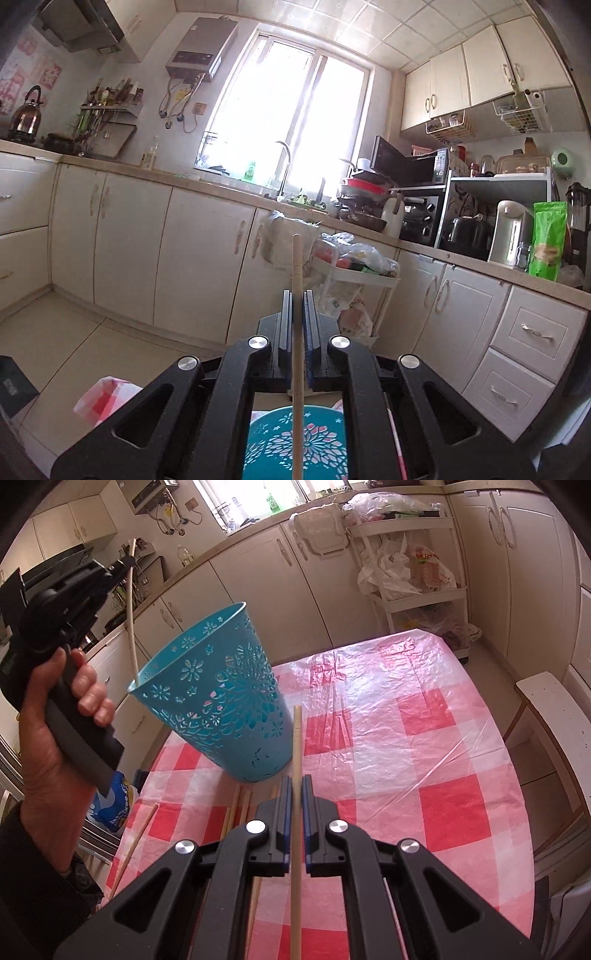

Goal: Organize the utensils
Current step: 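Lift the left gripper's chopstick over the teal cup while the right gripper lifts its chopstick too, then open the left gripper to drop its chopstick into the teal cup while the right gripper drops its own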

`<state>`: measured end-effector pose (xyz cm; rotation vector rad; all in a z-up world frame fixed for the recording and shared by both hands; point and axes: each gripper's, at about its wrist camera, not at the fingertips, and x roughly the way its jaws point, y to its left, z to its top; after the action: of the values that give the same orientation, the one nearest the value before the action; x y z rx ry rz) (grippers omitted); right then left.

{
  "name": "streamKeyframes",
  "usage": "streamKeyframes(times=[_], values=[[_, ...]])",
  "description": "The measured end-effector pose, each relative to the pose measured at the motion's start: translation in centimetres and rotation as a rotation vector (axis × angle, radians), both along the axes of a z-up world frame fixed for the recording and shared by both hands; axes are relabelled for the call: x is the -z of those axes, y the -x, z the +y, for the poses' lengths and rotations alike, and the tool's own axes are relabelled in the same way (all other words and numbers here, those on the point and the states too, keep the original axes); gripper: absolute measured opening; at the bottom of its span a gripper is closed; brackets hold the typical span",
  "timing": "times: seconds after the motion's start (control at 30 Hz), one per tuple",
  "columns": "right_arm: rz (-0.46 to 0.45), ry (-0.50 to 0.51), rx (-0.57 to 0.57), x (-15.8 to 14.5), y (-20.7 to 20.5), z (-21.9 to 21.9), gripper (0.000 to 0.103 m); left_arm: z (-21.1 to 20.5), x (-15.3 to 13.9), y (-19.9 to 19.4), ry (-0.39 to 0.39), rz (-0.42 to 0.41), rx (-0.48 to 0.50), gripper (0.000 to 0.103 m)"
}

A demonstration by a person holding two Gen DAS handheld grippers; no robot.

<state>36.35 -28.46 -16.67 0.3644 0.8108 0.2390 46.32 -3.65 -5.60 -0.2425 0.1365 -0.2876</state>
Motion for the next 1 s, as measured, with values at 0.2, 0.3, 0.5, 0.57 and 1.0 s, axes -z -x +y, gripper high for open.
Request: streamKeyframes(times=[0.2,0.3,0.5,0.57,1.0], values=[[-0.067,-0.017,0.025,-1.5,0.5,-0.3,0.006,-0.2,2.2,2.0,-0.091,0.030,0.025,0.006],[-0.126,-0.025,0.037,-2.6,1.1,-0.2,0.006,0.0,2.7,3.4,-0.138,0.068,0.046,0.009],[-0.277,-0.076,0.038,-5.8,2.6,0.6,0.006,2.8,2.0,8.2,-0.113,0.092,0.029,0.034],[-0.341,-0.090,0.036,-7.3,3.0,1.0,0.006,3.9,1.5,10.1,-0.078,0.078,0.010,0.043],[-0.520,-0.208,0.211,-14.2,-7.2,3.5,0.006,6.8,1.3,11.6,0.050,0.108,-0.009,0.054]])
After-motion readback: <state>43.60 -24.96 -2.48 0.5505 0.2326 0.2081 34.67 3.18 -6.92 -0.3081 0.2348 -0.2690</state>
